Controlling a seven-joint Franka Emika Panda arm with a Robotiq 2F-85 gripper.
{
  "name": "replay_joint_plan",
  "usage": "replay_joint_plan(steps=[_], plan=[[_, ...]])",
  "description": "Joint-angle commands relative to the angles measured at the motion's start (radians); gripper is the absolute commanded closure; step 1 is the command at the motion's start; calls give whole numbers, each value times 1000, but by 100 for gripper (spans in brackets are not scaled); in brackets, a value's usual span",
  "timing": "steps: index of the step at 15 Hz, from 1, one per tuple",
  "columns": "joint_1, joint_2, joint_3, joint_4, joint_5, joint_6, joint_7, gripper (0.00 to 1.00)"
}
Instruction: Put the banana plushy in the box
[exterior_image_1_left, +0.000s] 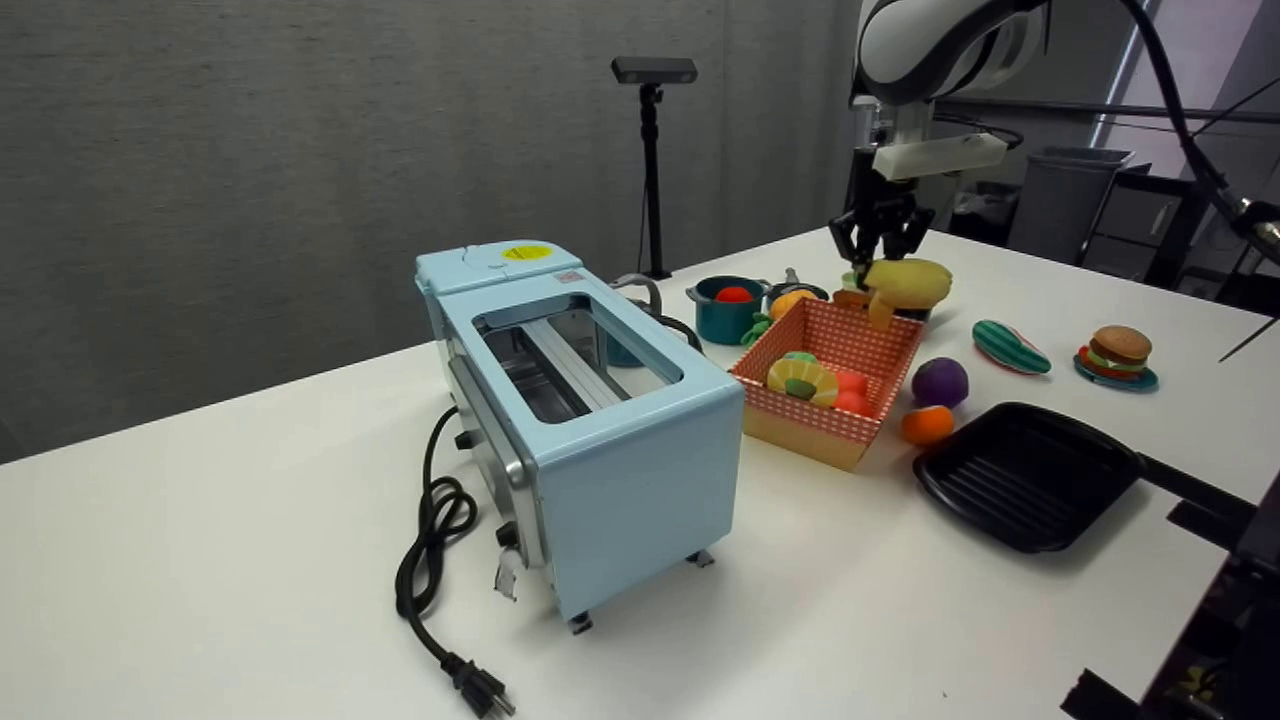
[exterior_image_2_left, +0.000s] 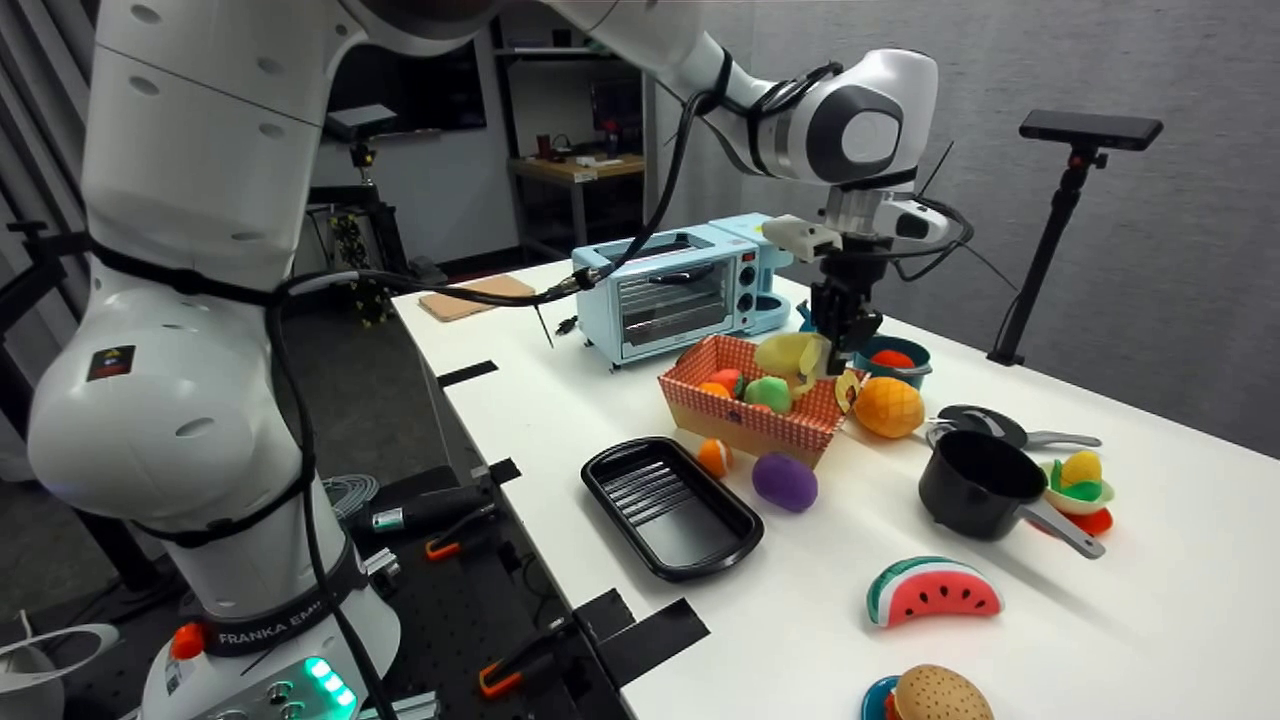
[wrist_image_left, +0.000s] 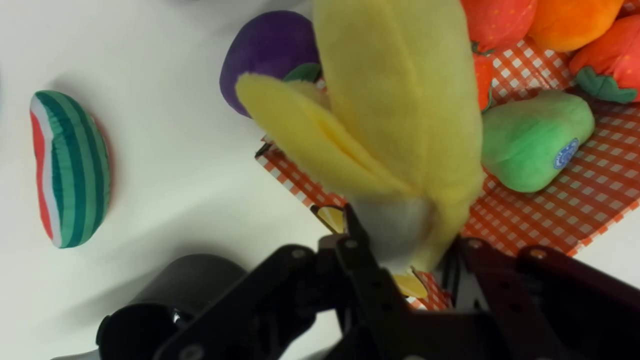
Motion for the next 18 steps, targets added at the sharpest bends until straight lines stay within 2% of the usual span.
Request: replay_joint_plan(steps=[1, 7, 8, 9, 10, 11, 12, 18], plan=[[0, 0, 0, 2, 0, -2, -1, 67], [0, 0, 0, 2, 0, -2, -1, 67], [0, 0, 0, 2, 0, -2, -1, 92], [2, 1, -3, 2, -5, -3, 4, 55], [5, 1, -6, 0, -10, 5, 15, 96], [3, 2, -4, 0, -9, 4, 9, 95], [7, 2, -8, -1, -17, 10, 18, 100], [8, 2, -11, -1, -21, 12, 18, 98]])
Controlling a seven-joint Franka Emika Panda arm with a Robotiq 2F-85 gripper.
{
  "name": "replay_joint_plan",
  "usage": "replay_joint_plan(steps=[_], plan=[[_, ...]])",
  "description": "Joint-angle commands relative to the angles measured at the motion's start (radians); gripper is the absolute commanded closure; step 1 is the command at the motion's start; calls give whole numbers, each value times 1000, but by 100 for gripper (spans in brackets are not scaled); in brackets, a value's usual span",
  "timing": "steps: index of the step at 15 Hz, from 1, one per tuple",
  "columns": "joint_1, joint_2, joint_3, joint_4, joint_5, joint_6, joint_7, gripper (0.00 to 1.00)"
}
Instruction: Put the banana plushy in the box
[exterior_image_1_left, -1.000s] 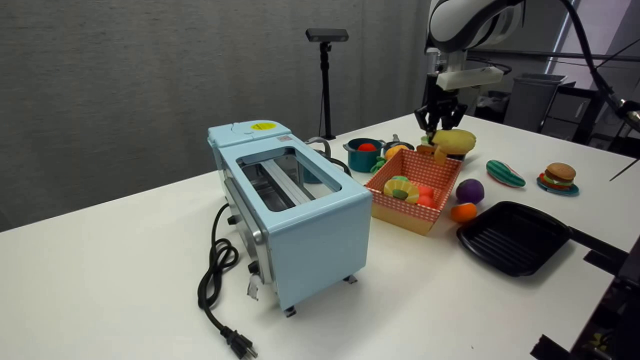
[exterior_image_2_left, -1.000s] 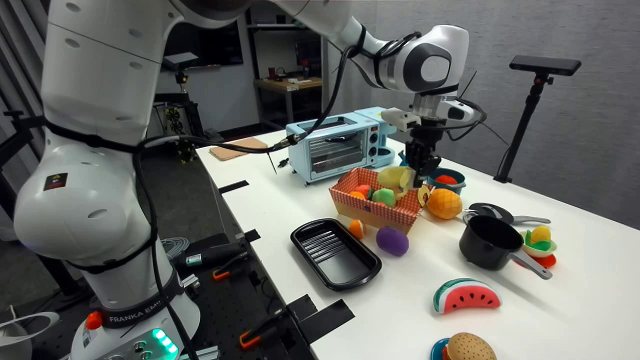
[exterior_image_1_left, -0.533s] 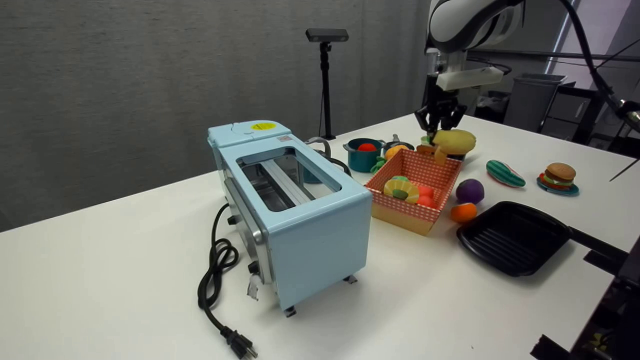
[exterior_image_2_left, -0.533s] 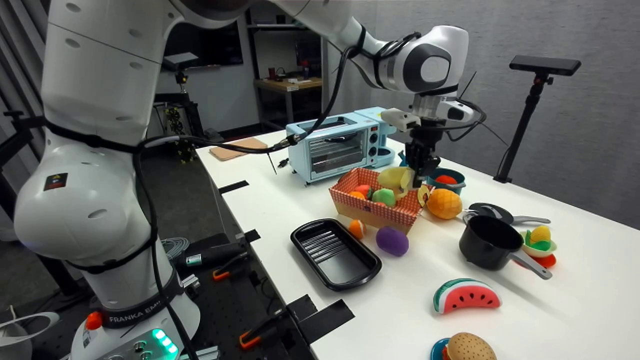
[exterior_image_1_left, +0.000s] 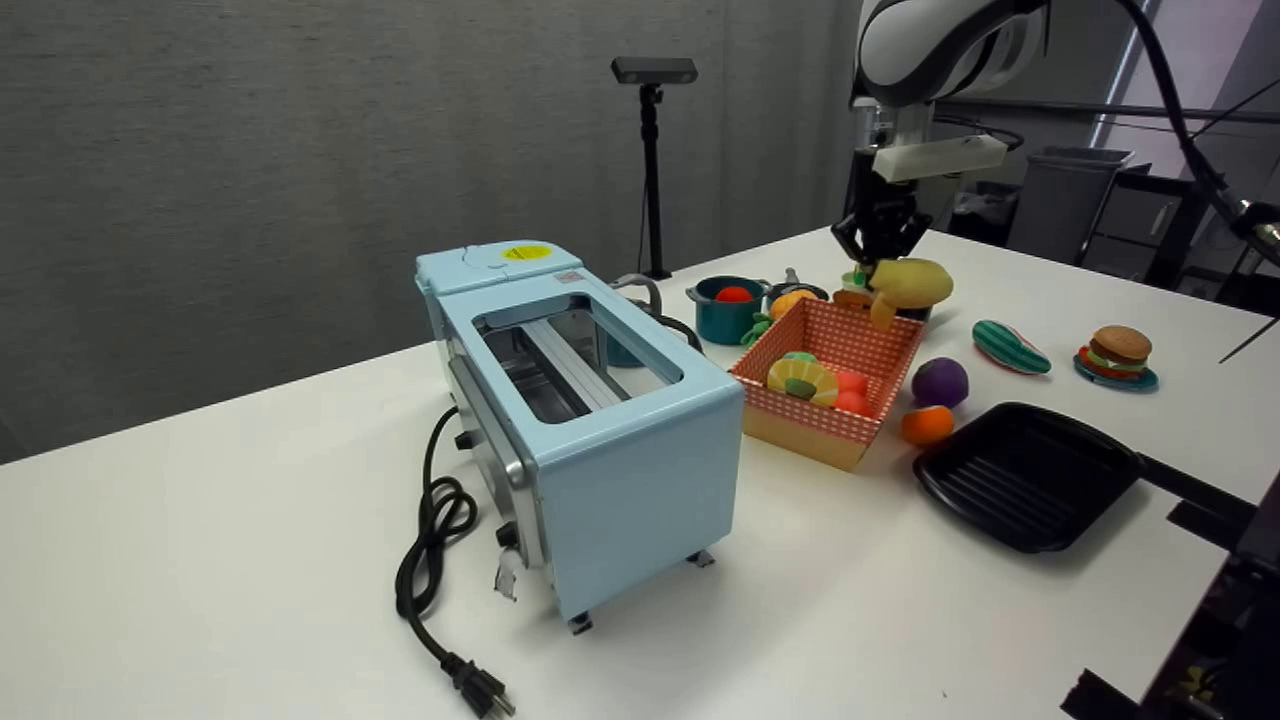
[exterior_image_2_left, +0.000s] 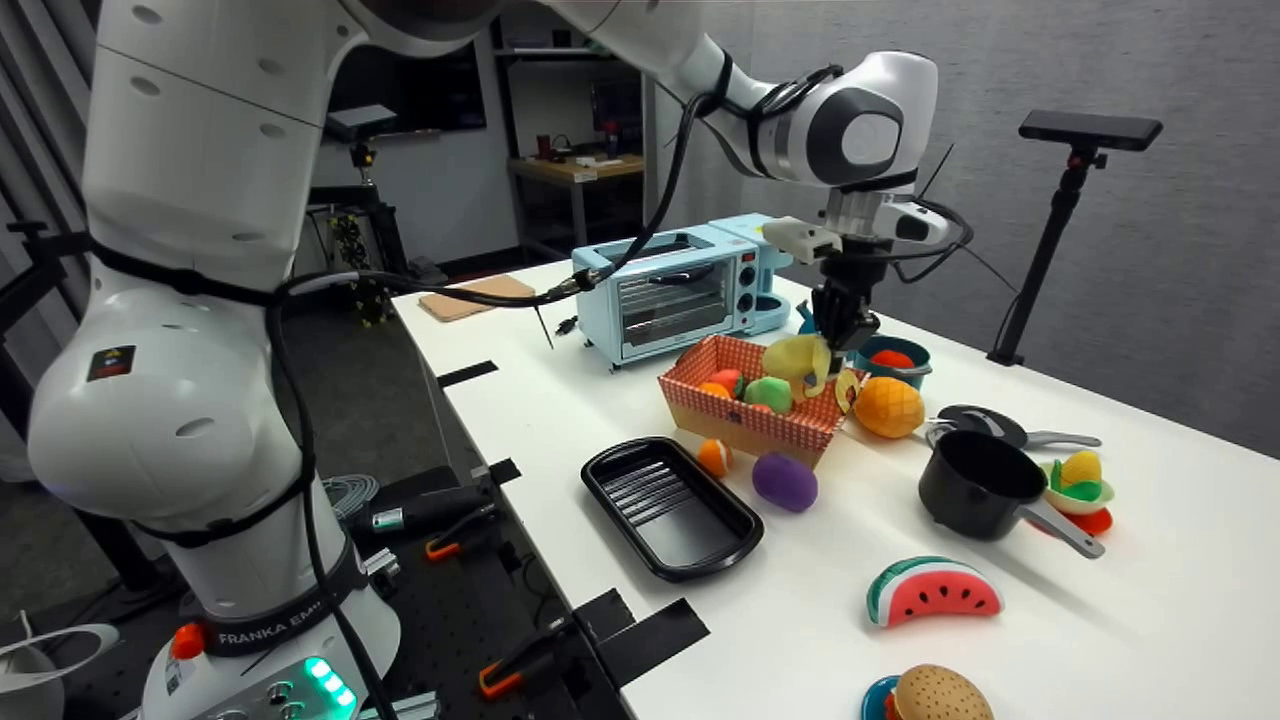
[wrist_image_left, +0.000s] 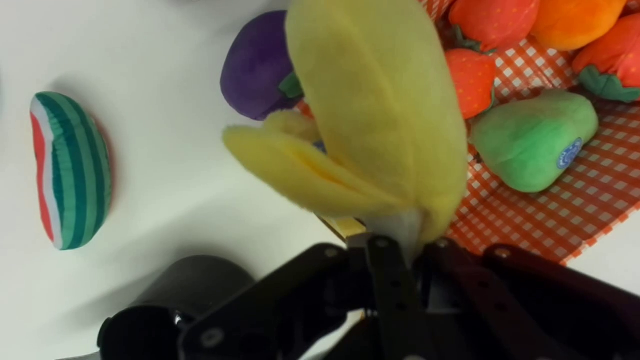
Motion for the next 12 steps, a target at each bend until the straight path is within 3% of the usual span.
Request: replay_joint_plan(steps=[1, 2, 3, 12], plan=[[8, 0, -9, 1, -22, 10, 17, 98], [6, 0, -7, 2, -16, 3, 10, 68], [6, 0, -8, 2, -19, 6, 10, 67], [7, 0, -10, 2, -26, 4, 13, 1]])
